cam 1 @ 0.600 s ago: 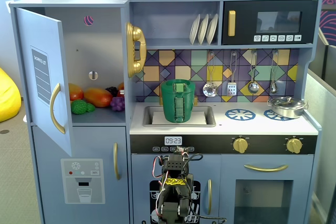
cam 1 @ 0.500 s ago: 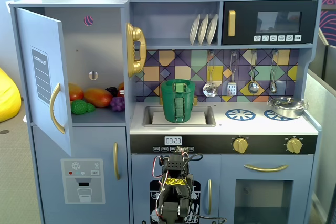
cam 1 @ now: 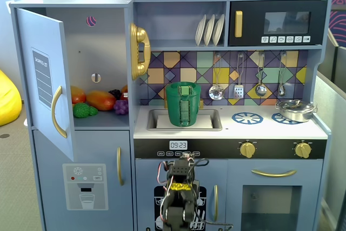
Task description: Take off the lid from the green recipient and place it on the counter
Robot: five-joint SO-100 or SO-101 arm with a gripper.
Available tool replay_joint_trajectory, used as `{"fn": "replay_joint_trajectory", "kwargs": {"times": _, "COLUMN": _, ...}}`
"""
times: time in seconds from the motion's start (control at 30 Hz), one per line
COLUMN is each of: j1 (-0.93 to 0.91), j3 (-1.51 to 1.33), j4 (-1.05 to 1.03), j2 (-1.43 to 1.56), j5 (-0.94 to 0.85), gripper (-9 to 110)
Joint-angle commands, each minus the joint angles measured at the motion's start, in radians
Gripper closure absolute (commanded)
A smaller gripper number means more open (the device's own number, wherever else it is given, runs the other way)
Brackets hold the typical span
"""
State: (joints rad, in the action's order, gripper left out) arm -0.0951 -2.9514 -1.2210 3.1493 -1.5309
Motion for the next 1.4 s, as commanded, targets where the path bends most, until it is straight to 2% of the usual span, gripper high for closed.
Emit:
{"fn": "replay_joint_trajectory", "kwargs": {"times": 0.0, "j1": -0.038, "j3": 0.215, "j4": 0.360, "j2": -0.141, "j5": 0.029, "gripper": 98}}
{"fn": "replay_joint_trajectory", "kwargs": {"times": 0.13, "j1": -0.009, "j3": 0.460, "j4": 0.611, "j2": -0.284, "j5": -0.054, "gripper": 89}}
{"fn": "replay_joint_trajectory", "kwargs": {"times": 0.33, "j1": -0.012, "j3": 0.796, "j4": 0.652, "j2": -0.457, "j5": -0.087, "gripper": 65}}
{"fn": "replay_joint_trajectory", "kwargs": {"times": 0.43, "j1": -0.026, "j3": 0.870, "j4": 0.699, "j2": -0.505, "j5": -0.114, "gripper": 61}}
{"fn": "replay_joint_trajectory", "kwargs": {"times": 0.6, "j1": -0.026, "j3": 0.905, "j4": 0.865, "j2": -0.571, "j5": -0.152, "gripper": 60}}
{"fn": "replay_joint_trajectory", "kwargs": {"times": 1.37, "j1": -0.032, "j3": 1.276, "j4": 0.982, "j2": -0.986, "j5": -0.187, "gripper": 63}}
